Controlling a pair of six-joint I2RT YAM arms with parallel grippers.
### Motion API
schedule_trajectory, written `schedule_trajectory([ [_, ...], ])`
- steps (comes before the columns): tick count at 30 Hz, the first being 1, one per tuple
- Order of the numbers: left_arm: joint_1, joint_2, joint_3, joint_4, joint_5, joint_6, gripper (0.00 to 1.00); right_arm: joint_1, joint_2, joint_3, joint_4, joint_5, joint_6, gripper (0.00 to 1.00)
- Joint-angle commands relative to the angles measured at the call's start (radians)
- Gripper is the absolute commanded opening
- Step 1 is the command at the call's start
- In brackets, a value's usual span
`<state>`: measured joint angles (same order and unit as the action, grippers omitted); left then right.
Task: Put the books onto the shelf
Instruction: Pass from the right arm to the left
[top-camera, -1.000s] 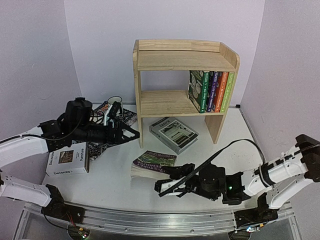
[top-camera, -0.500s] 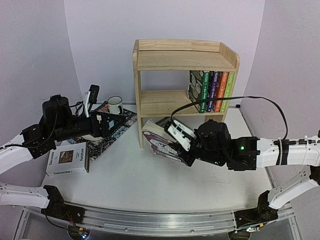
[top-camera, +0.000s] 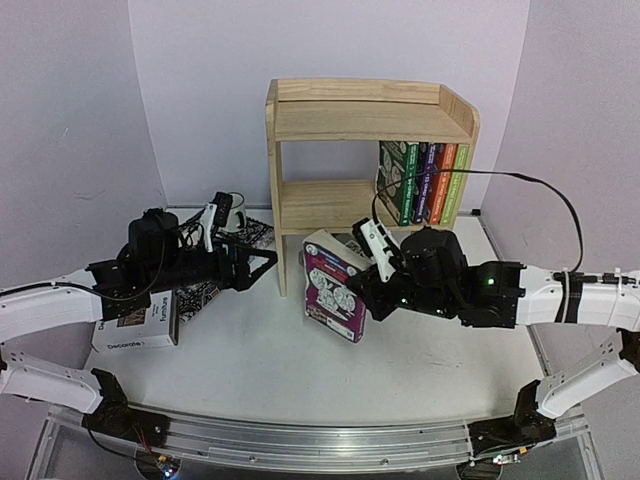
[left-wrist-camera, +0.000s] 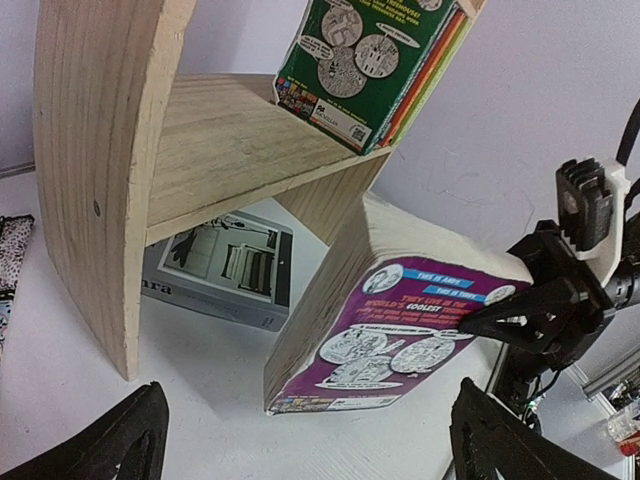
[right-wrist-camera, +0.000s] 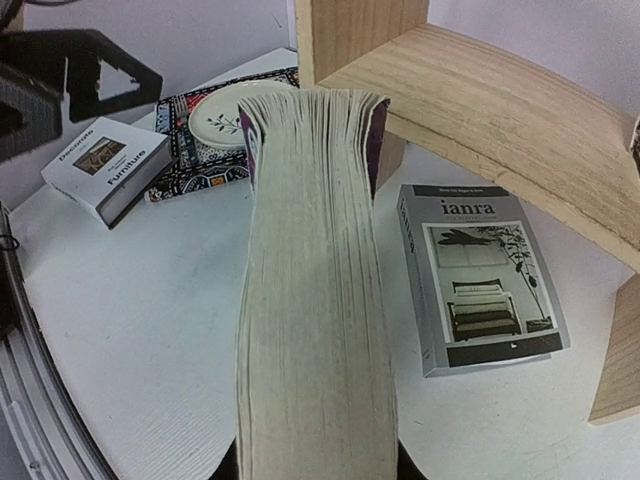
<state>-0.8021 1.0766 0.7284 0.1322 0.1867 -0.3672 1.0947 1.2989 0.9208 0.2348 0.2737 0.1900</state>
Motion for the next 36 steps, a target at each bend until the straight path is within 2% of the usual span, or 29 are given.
schedule_trajectory([
  [1, 0.009, 0.072, 0.023, 0.155, 0.072, -0.018, 1.0, -0.029, -0.093, 0.023, 0.066, -0.003, 0.128, 0.0],
  [5, 0.027, 0.11, 0.034, 0.223, 0.17, -0.032, 1.0, -0.053, -0.125, 0.02, 0.037, -0.002, 0.184, 0.0],
  [9, 0.029, 0.129, 0.033, 0.313, 0.264, -0.001, 1.0, -0.074, -0.158, 0.017, 0.025, -0.105, 0.209, 0.0],
  [15, 0.029, 0.172, 0.076, 0.314, 0.38, 0.065, 1.0, -0.075, -0.157, 0.089, -0.055, -0.293, 0.201, 0.0],
  [19, 0.029, 0.206, 0.09, 0.313, 0.393, 0.066, 1.0, -0.076, -0.154, 0.104, -0.073, -0.383, 0.193, 0.0],
  [25, 0.029, 0.248, 0.116, 0.314, 0.477, 0.088, 1.0, -0.075, -0.135, 0.132, -0.072, -0.405, 0.195, 0.0],
  [30, 0.029, 0.259, 0.133, 0.314, 0.619, 0.123, 1.0, -0.075, -0.091, 0.188, -0.071, -0.478, 0.205, 0.0],
  [36, 0.029, 0.271, 0.136, 0.316, 0.642, 0.124, 1.0, -0.076, -0.071, 0.214, -0.048, -0.529, 0.213, 0.0],
])
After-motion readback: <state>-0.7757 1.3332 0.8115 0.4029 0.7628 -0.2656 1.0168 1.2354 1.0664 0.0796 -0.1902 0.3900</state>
